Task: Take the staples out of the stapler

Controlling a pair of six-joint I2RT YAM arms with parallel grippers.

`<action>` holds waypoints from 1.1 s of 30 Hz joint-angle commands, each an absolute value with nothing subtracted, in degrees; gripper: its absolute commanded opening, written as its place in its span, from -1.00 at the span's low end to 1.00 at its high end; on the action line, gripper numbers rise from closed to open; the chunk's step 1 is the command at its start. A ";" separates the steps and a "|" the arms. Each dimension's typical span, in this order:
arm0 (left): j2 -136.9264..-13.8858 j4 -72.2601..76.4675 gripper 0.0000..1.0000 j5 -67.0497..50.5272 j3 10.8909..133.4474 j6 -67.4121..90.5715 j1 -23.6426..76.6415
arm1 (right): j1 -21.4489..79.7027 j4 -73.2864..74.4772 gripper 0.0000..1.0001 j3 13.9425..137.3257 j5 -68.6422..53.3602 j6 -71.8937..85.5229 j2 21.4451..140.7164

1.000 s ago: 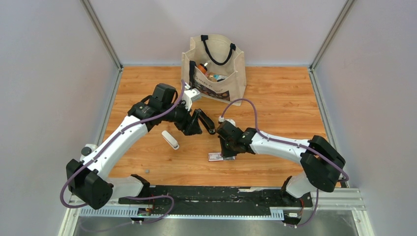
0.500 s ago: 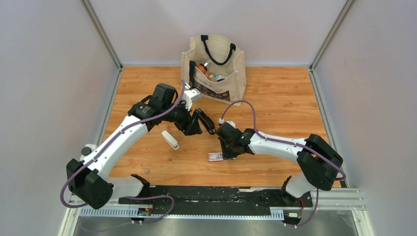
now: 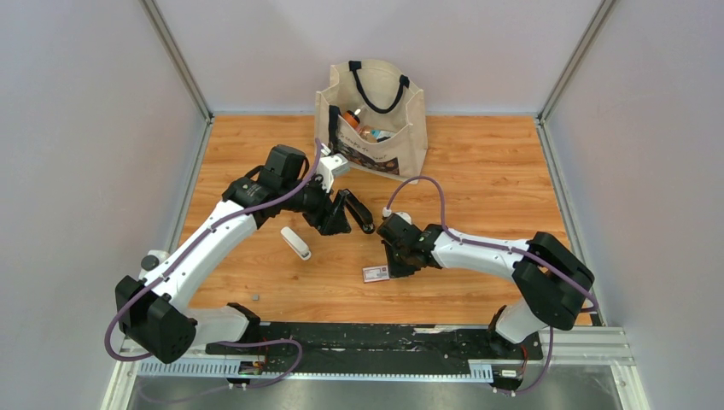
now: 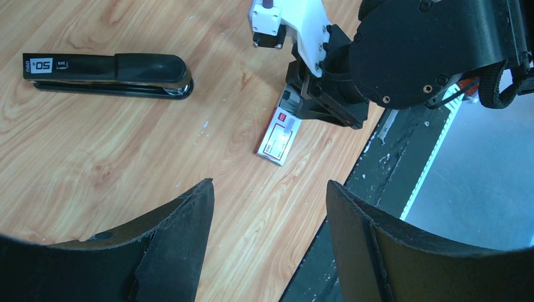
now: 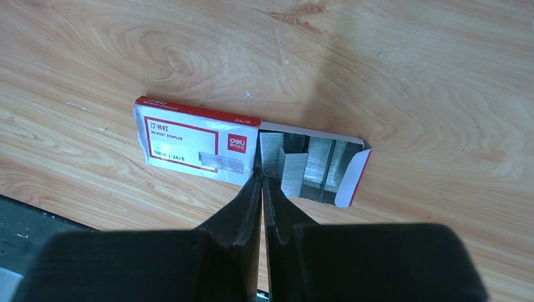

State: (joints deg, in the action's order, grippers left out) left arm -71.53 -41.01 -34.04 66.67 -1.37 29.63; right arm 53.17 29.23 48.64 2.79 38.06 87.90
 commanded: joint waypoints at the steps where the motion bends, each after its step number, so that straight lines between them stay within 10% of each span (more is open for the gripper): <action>1: -71.63 -40.52 0.47 -35.42 66.80 -1.58 29.53 | 53.09 27.86 -0.79 48.95 1.93 37.62 87.02; 14: -71.98 -40.52 0.46 -35.68 66.88 -1.58 29.53 | 53.00 28.92 -0.46 48.17 2.28 37.88 82.53; 33: -82.08 -38.50 0.43 -28.48 62.84 -10.19 38.31 | 47.20 27.69 -0.52 41.84 7.91 38.06 74.36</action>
